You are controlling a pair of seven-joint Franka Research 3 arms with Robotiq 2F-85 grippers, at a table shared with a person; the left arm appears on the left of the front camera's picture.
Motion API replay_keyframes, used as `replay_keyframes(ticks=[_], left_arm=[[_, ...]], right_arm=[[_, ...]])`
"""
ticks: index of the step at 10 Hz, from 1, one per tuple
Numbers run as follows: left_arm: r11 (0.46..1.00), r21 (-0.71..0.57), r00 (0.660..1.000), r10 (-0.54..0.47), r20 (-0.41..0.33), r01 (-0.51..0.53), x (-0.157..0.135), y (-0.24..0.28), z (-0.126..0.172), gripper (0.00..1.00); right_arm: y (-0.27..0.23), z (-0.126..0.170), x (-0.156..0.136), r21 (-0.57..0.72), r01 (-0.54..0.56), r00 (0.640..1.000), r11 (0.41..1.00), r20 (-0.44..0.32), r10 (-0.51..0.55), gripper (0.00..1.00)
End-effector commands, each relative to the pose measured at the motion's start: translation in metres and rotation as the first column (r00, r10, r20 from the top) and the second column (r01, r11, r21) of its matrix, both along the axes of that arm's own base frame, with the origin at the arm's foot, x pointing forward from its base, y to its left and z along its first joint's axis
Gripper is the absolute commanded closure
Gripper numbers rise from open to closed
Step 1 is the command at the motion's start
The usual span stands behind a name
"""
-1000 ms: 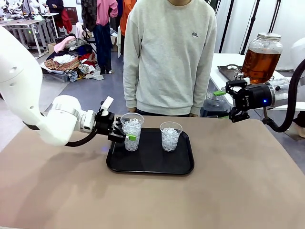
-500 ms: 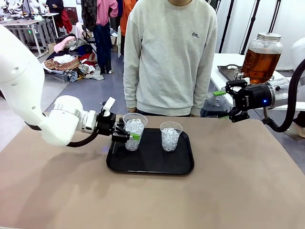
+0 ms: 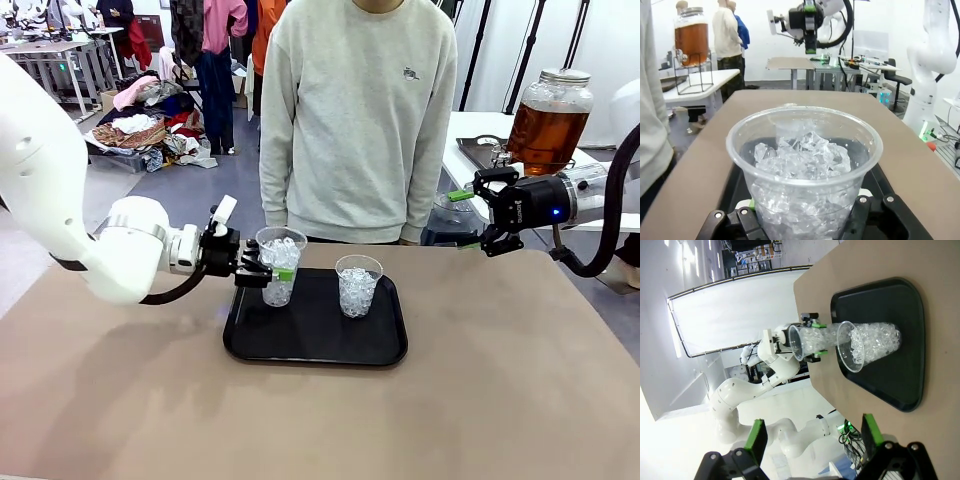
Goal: Pour the drink into the iced cup.
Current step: Pick up the iced cup indicated by the human and present it to them.
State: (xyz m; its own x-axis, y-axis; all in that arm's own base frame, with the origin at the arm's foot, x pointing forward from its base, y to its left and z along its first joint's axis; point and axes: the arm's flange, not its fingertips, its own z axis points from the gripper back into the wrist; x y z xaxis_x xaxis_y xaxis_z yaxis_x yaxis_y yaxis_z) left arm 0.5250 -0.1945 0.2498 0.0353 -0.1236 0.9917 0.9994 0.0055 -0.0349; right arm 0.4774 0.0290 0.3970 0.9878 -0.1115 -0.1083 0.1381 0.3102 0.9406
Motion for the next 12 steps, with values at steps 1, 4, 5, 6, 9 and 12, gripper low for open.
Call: replay_keyframes(ticks=[1, 4, 5, 6, 9, 12], left_arm=[[0.998, -0.051, 0.999, 0.047, 0.002, -0.047, -0.007, 0.012, 0.041, 0.34], [0.997, -0.062, 0.999, 0.053, -0.009, -0.054, 0.001, 0.020, 0.091, 0.34], [0.996, -0.066, 0.999, 0.052, -0.009, -0.052, 0.006, 0.019, 0.105, 0.34], [0.996, -0.071, 0.998, 0.056, -0.006, -0.057, 0.010, 0.018, 0.120, 0.34], [0.991, -0.114, 0.998, 0.069, -0.009, -0.069, 0.024, 0.011, 0.140, 0.34], [0.995, -0.077, 0.998, 0.062, 0.006, -0.062, 0.021, 0.014, 0.138, 0.34]], right_arm=[[0.001, 0.001, 0.000, 0.001, -0.002, 1.000, 1.000, 0.002, 0.002, 0.00], [0.001, 0.001, 0.000, 0.001, -0.002, 1.000, 1.000, 0.002, 0.002, 0.00], [0.001, 0.001, 0.000, 0.001, -0.002, 1.000, 1.000, 0.002, 0.002, 0.00], [0.001, 0.001, 0.000, 0.001, -0.002, 1.000, 1.000, 0.002, 0.002, 0.00], [0.001, 0.001, 0.000, 0.001, -0.002, 1.000, 1.000, 0.002, 0.002, 0.00], [0.001, 0.001, 0.000, 0.001, -0.002, 1.000, 1.000, 0.002, 0.002, 0.00]])
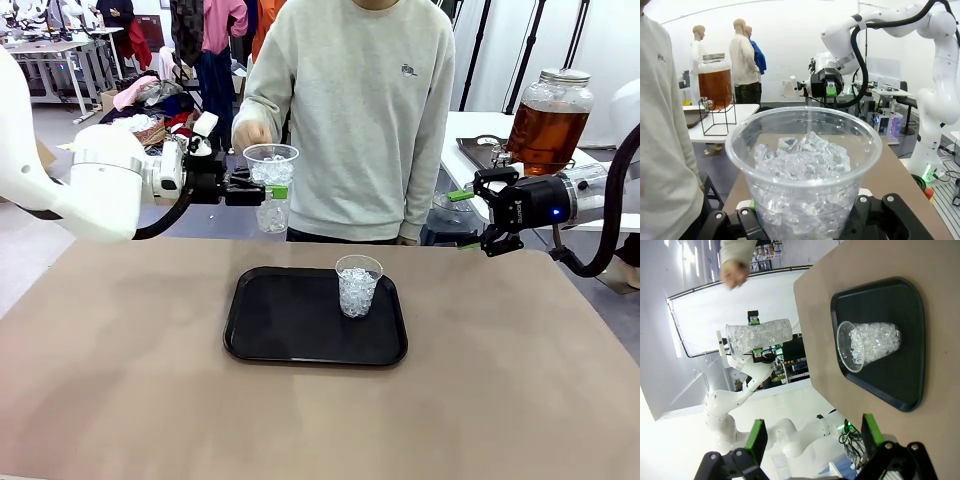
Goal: Pour the drink into the iced cup.
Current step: Pick up the iced cup indicated by the human and present it to them, then open the gripper to release the iced cup you were holding.
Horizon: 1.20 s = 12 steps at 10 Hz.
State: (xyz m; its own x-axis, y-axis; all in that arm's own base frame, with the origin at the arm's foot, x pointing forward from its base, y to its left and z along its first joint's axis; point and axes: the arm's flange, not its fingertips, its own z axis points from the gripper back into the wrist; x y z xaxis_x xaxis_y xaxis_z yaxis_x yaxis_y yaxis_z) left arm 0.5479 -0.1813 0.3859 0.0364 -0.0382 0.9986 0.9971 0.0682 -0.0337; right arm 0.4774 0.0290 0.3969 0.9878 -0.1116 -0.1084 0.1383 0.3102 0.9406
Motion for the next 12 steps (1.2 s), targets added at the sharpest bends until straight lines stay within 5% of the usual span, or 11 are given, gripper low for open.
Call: replay_keyframes(ticks=[1, 12], left_arm=[[1.000, 0.006, 1.000, -0.003, 0.004, 0.003, -0.0015, 0.0005, 0.0016, 0.34], [1.000, 0.006, 1.000, -0.003, 0.004, 0.003, -0.0015, 0.0005, 0.0016, 0.34]], right_arm=[[0.0009, 0.0015, 0.0003, 0.001, -0.002, 1.000, 1.000, 0.002, 0.002, 0.00], [0.0009, 0.0015, 0.0003, 0.001, -0.002, 1.000, 1.000, 0.002, 0.002, 0.00]])
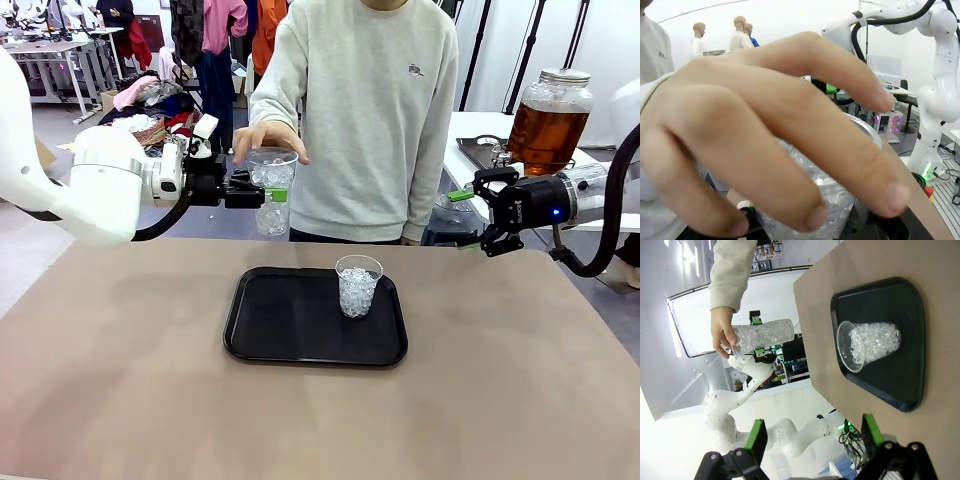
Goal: Pour the drink into the iced cup.
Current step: Open the gripper to release the iced cup you were holding.
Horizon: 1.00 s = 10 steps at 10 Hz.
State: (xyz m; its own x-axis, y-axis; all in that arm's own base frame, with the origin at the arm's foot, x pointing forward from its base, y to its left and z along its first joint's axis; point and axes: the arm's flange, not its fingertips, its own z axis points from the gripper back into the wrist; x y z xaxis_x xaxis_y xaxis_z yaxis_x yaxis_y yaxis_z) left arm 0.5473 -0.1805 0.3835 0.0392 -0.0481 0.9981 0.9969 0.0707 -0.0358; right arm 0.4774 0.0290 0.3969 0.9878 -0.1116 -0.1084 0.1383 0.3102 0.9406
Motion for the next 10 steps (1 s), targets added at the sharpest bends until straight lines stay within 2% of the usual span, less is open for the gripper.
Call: replay_keyframes(ticks=[1, 10], left_arm=[[1.000, -0.004, 1.000, -0.006, 0.007, 0.006, -0.0010, -0.0004, 0.0040, 0.34], [1.000, -0.004, 1.000, -0.006, 0.007, 0.006, -0.0010, -0.0004, 0.0040, 0.34]], right_arm=[[0.0009, 0.0015, 0.0003, 0.001, -0.002, 1.000, 1.000, 0.002, 0.002, 0.00], [0.0009, 0.0015, 0.0003, 0.001, -0.002, 1.000, 1.000, 0.002, 0.002, 0.00]])
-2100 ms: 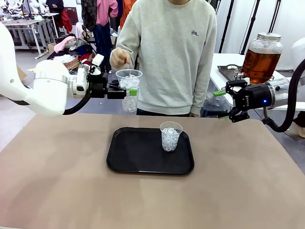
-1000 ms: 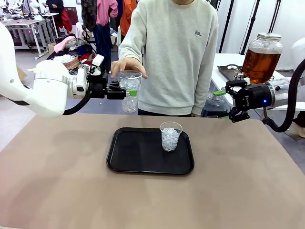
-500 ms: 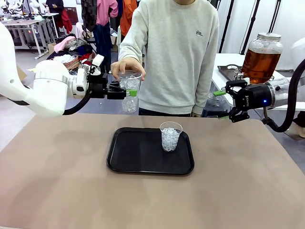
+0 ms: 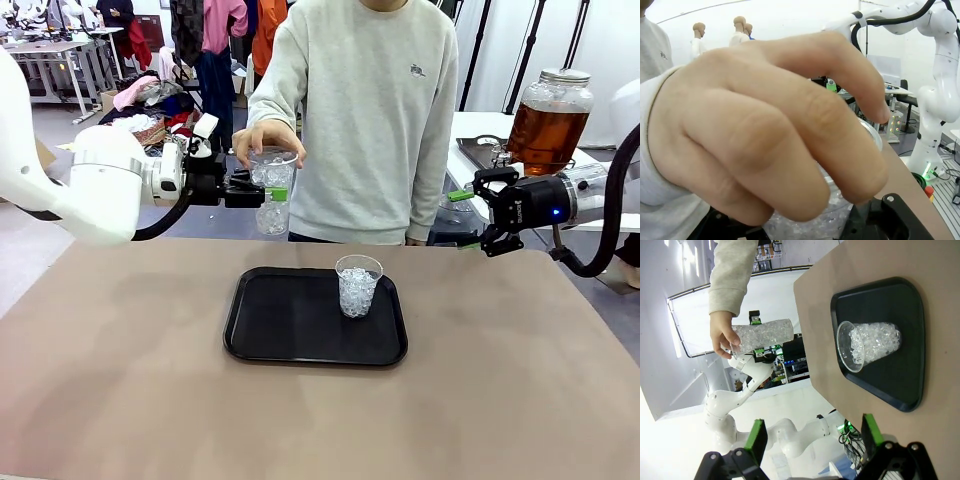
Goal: Pour the drink into the iced cup.
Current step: Open the gripper to release the iced cup you were holding.
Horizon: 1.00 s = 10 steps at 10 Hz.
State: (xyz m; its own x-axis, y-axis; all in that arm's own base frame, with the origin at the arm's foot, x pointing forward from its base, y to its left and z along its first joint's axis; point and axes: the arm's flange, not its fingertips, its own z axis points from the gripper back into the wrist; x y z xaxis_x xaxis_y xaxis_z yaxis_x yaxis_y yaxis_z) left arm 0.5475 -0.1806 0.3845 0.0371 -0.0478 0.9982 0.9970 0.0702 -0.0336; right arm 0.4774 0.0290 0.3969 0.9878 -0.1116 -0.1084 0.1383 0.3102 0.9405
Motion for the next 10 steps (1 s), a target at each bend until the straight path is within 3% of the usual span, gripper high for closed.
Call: replay_keyframes(ticks=[1, 10], left_arm=[[1.000, -0.003, 1.000, -0.005, 0.005, 0.005, -0.0012, -0.0003, 0.0030, 0.34], [1.000, -0.003, 1.000, -0.005, 0.005, 0.005, -0.0012, -0.0003, 0.0030, 0.34]], right_arm=[[0.0009, 0.0015, 0.0003, 0.001, -0.002, 1.000, 1.000, 0.002, 0.002, 0.00], [0.0009, 0.0015, 0.0003, 0.001, -0.002, 1.000, 1.000, 0.002, 0.002, 0.00]])
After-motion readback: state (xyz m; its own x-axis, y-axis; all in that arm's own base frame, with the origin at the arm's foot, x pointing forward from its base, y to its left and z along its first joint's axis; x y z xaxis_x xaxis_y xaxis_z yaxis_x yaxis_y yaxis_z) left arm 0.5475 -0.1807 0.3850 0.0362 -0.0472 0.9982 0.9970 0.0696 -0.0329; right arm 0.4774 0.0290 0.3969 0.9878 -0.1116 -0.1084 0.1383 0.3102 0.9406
